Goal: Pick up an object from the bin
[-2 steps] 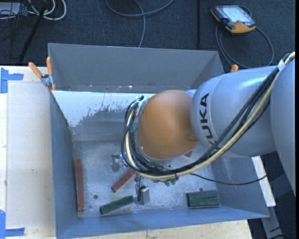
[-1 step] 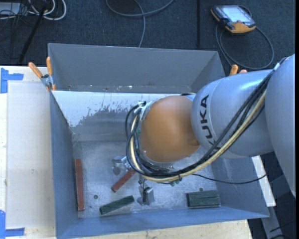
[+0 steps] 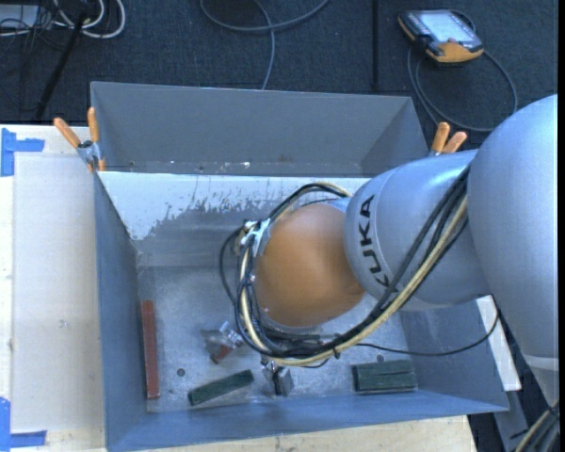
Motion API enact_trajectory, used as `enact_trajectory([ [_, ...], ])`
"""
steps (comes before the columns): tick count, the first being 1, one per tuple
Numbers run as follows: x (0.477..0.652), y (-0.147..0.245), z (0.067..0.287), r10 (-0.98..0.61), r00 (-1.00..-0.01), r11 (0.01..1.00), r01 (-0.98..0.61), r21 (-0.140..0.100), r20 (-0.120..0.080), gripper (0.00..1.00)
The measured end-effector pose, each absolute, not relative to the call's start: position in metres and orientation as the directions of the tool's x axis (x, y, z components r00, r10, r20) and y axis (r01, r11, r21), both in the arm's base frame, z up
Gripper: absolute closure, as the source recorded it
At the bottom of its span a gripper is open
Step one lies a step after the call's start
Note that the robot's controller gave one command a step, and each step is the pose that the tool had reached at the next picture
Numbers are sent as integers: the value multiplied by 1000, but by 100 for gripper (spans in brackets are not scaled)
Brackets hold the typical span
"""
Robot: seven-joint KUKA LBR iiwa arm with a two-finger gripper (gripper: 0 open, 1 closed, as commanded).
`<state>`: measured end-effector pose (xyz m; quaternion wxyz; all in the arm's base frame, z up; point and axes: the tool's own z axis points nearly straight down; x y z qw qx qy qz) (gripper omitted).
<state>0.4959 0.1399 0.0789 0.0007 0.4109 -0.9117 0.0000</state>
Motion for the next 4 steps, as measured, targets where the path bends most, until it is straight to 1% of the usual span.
enact_trajectory([
  [1,522,189,70,-755,-656,656,-755,2,-1,100],
  [2,522,189,70,-754,-657,657,-754,2,-2,100],
  [3,547,169,179,-729,-685,685,-729,1,-1,100],
  [4,547,169,179,-728,-685,685,-728,1,-1,100],
])
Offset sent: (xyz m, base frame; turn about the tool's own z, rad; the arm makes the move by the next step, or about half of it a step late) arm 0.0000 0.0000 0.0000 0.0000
